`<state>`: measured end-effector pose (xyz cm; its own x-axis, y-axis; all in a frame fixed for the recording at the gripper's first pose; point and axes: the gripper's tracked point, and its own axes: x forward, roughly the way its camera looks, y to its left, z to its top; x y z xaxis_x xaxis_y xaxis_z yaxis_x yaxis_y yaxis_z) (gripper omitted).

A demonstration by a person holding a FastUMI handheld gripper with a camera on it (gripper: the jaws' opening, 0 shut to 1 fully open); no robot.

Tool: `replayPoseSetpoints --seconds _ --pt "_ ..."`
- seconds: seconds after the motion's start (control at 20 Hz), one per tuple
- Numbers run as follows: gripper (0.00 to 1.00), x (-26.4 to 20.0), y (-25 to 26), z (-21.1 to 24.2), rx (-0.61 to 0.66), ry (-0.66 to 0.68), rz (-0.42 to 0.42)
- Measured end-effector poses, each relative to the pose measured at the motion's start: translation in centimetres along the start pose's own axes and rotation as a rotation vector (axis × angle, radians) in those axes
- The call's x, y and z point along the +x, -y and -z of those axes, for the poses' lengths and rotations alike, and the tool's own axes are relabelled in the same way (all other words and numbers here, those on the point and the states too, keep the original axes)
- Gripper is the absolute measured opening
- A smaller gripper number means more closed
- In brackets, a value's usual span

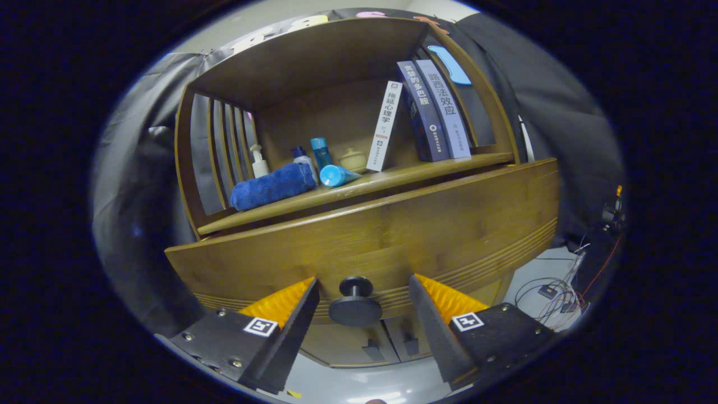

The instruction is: Pull open the drawer, take out the items inside it, and place them on the countertop above the cabinet.

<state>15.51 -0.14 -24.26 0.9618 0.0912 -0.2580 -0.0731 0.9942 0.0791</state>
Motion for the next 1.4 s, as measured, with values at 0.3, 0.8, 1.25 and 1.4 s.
replayPoseSetpoints --seconds 0.3,0.8,1.25,1.4 --pt "0.98 2.1 -0.1 -0.5 -0.015 0.027 0.003" --pt "0.98 5.4 -0.1 -1.3 -0.067 0.078 0.002" --pt "0.98 6.8 -0.2 -1.4 -0.08 0.093 0.026" --pt "0.98 6.8 0.2 0.5 -0.117 0.0 0.053"
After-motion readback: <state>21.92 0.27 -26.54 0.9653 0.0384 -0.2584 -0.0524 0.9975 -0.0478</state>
